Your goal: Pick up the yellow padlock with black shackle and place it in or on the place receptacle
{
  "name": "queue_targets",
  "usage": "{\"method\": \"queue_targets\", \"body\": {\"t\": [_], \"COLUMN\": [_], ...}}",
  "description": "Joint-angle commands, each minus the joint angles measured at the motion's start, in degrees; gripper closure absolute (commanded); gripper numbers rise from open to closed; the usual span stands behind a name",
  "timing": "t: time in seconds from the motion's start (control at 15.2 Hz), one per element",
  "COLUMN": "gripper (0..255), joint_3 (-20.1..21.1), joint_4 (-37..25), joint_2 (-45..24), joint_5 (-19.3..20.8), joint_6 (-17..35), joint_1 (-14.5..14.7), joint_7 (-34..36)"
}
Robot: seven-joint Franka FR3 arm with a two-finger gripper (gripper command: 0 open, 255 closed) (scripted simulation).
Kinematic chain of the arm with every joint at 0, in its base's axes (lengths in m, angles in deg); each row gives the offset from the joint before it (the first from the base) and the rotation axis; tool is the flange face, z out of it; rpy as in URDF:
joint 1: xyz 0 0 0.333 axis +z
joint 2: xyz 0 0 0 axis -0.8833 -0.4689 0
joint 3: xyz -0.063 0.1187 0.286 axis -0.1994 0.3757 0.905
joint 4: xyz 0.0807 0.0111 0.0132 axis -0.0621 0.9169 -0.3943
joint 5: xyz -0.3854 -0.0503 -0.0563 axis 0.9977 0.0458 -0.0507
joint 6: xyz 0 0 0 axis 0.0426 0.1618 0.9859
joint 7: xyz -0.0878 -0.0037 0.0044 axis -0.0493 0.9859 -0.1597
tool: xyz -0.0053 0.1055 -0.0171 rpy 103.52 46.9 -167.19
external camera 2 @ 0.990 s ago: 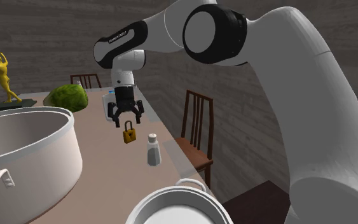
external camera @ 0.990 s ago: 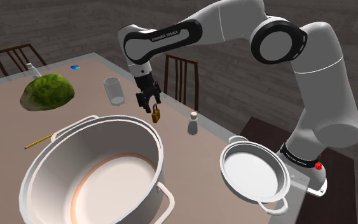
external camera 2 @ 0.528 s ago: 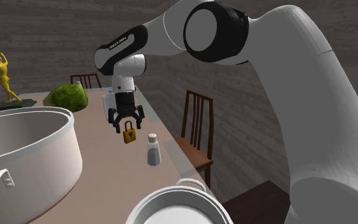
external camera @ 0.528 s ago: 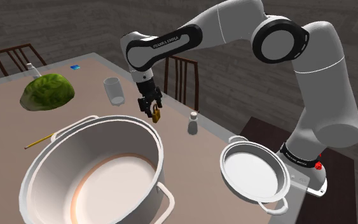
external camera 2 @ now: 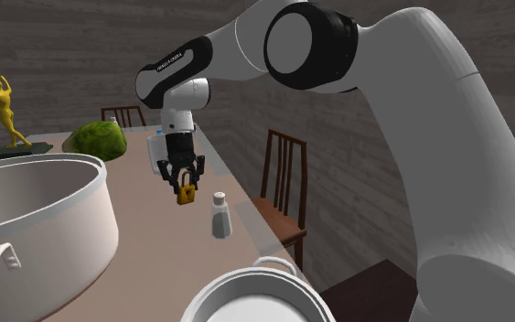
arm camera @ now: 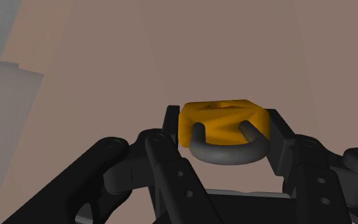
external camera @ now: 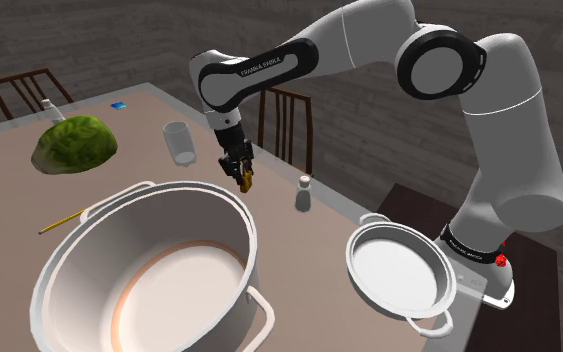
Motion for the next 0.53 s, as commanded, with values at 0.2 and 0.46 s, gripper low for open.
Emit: {"method": "queue_targets", "body": {"t": [0.2, 0.46], "gripper": [255, 255], "joint_3": [0.0, 0.0], "joint_4": [0.0, -0.8], "joint_2": [0.0, 0.4], "joint_5": [0.0, 0.0], "joint_6": [0.0, -1.3], "joint_1": [0.0, 0.0], "joint_7": [0.0, 0.1]}}
